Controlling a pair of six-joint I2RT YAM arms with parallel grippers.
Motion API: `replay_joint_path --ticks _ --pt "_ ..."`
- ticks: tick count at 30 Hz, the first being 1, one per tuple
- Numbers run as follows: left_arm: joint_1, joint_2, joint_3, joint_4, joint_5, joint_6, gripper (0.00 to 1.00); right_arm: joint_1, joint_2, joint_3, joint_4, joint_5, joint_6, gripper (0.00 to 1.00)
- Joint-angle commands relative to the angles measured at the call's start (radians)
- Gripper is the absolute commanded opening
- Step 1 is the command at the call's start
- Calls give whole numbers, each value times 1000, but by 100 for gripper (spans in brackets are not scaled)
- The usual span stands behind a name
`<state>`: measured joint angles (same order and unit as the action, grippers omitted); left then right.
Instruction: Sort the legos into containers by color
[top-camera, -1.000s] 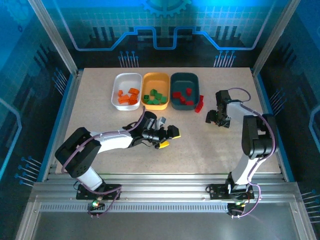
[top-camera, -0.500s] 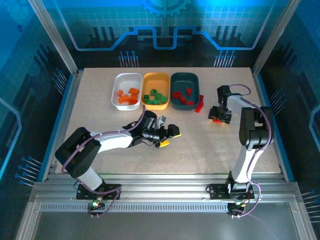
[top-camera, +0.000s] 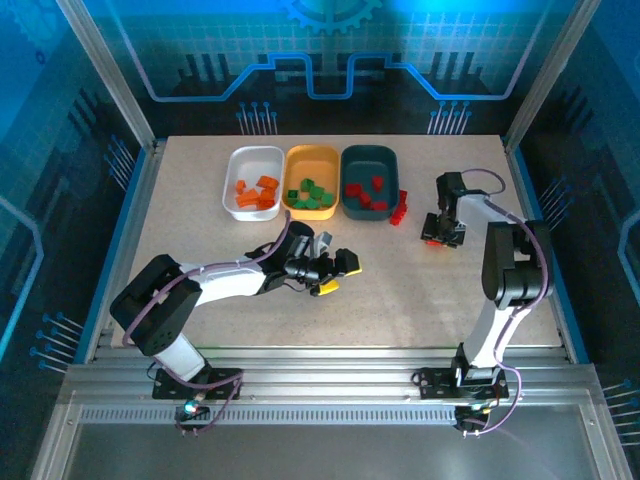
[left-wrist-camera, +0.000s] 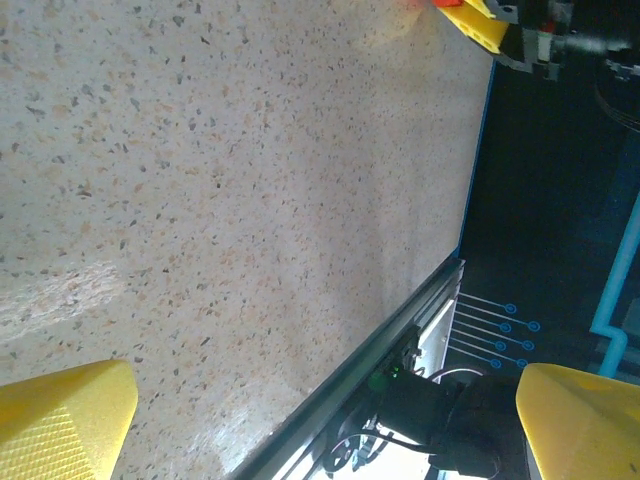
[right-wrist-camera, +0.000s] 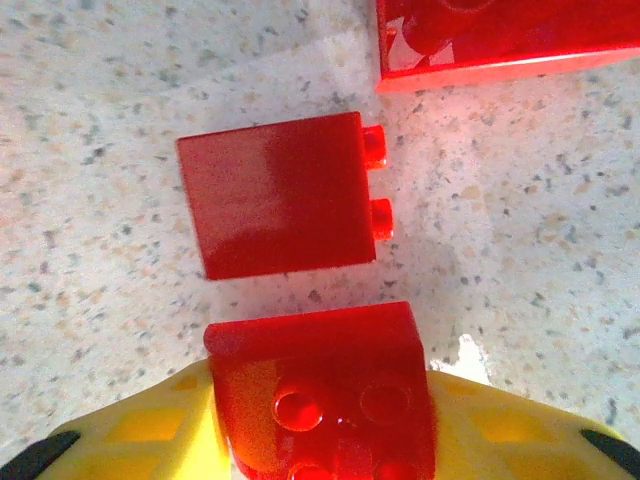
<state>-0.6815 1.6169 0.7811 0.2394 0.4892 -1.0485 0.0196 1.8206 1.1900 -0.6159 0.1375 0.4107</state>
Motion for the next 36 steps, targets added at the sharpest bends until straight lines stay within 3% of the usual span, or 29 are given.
replay_joint_path --ticks 1,8,12,17,22,27,31,36 --pt "22 -14 27 -20 3 11 99 24 -96 -18 2 -1 11 45" --pt "186 -105 -37 -28 41 -1 99 179 -151 55 3 9 37 45" --pt "308 -194 -85 -87 45 10 99 258 -56 178 28 23 49 46" --pt "394 -301 -131 -183 51 54 99 295 117 373 19 17 63 46" --pt "419 -373 -159 -251 49 96 99 308 277 566 -38 15 67 49" --pt "422 -417 -169 -274 54 119 99 312 318 666 -83 22 51 62" --pt "422 -415 -163 -258 69 122 99 314 225 607 -65 60 47 69" --pt "408 -390 -162 -220 85 108 99 276 68 397 -7 112 73 70"
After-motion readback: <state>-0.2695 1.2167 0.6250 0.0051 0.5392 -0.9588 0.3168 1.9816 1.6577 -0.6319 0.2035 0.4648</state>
